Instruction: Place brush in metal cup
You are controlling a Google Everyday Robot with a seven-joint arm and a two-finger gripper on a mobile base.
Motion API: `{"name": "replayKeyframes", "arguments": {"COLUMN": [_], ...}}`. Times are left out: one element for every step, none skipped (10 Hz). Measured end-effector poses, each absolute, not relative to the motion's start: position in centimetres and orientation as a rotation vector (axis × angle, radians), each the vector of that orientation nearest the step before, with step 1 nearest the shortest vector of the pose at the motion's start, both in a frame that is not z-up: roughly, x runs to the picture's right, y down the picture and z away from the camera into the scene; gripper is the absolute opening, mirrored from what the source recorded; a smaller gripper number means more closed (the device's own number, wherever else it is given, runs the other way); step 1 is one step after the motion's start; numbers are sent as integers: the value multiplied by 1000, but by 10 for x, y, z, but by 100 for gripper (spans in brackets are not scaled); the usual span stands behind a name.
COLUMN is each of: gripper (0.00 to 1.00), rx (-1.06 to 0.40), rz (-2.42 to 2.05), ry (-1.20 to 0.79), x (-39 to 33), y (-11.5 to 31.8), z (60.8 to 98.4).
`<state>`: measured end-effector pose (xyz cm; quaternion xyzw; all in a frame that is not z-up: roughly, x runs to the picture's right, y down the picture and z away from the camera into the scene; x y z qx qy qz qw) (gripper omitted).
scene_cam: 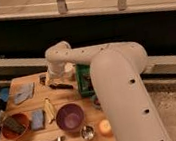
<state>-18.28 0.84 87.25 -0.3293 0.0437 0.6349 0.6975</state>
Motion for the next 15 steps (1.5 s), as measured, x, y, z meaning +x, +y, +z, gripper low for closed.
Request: {"name": "replayKeyframes", "arguments": {"gripper": [65, 65, 65, 65, 65, 65, 65, 65, 65, 65, 65, 65, 65, 65, 65], "rx": [-732, -733, -736, -735, -741, -753, -763, -774, -778, -775, -766, -748, -733, -725, -724], "rz": [1419, 1417, 1414, 1416, 1429, 1431, 1428, 1419, 1408, 1391, 1378, 1355, 1320, 1288, 1287], "ry": [99, 98, 96, 94, 82, 72, 68, 64, 63, 65, 69, 74, 77, 74, 74], "x": [-180, -181, -184, -184, -184, -182, -179, -178, -178, -175, -173, -170, -172, -179, -179], "y": [8, 8, 9, 8, 7, 10, 13, 17, 20, 17, 15, 8, 3, -1, -2], "z": [873, 873, 872, 873, 876, 885, 890, 894, 897, 899, 901, 902, 904, 905, 905]}}
